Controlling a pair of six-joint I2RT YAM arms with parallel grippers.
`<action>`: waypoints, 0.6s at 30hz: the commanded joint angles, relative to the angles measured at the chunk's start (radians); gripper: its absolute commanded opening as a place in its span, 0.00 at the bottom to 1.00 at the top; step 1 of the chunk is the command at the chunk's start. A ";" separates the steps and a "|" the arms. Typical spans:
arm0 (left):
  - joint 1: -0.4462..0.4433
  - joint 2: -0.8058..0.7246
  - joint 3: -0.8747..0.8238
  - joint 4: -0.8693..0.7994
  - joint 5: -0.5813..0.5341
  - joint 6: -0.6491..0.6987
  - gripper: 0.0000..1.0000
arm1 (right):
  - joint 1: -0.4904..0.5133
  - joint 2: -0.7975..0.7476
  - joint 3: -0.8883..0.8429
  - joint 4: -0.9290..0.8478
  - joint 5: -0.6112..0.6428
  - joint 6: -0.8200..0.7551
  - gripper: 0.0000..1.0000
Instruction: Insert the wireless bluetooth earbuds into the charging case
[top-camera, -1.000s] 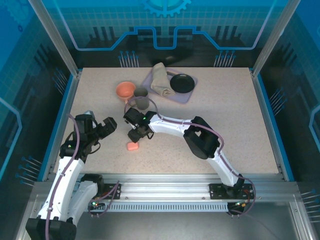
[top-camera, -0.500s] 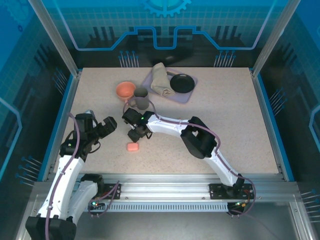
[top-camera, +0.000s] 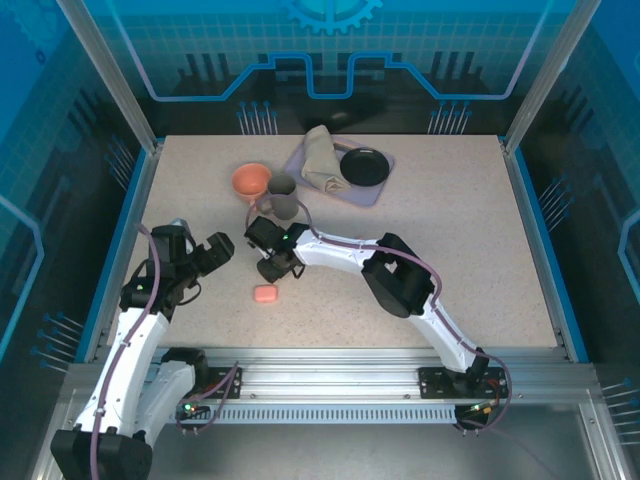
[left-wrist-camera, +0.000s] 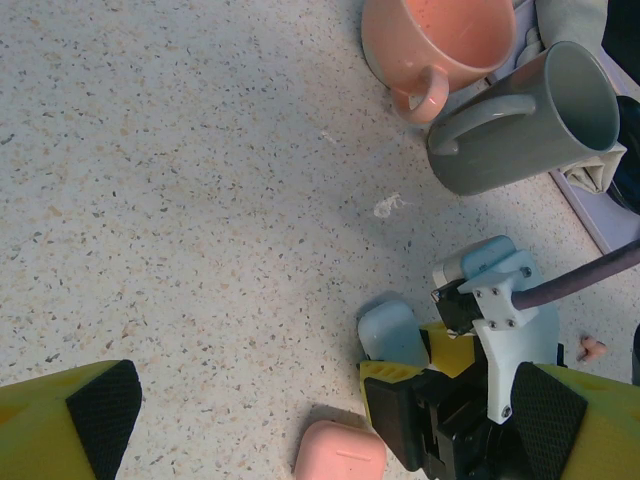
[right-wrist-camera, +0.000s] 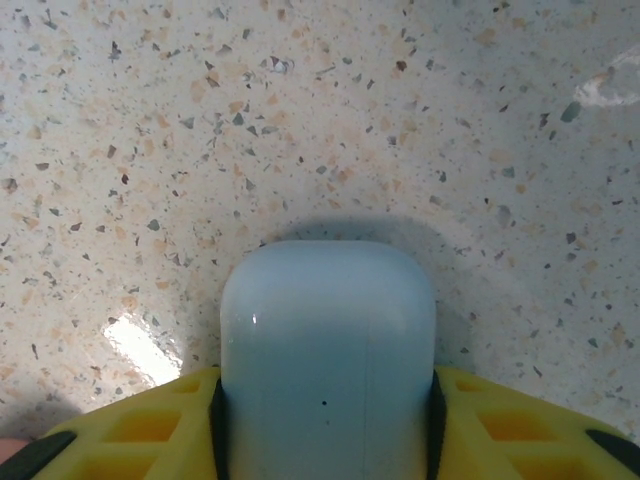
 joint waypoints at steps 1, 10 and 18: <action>-0.004 0.004 0.029 -0.014 0.012 0.016 0.99 | -0.025 -0.031 -0.065 0.029 0.020 -0.012 0.40; -0.004 0.068 0.008 0.071 0.177 0.021 0.99 | -0.040 -0.188 -0.293 0.217 -0.003 -0.109 0.39; -0.003 0.214 0.027 0.182 0.438 0.062 0.98 | -0.061 -0.384 -0.585 0.449 -0.041 -0.208 0.38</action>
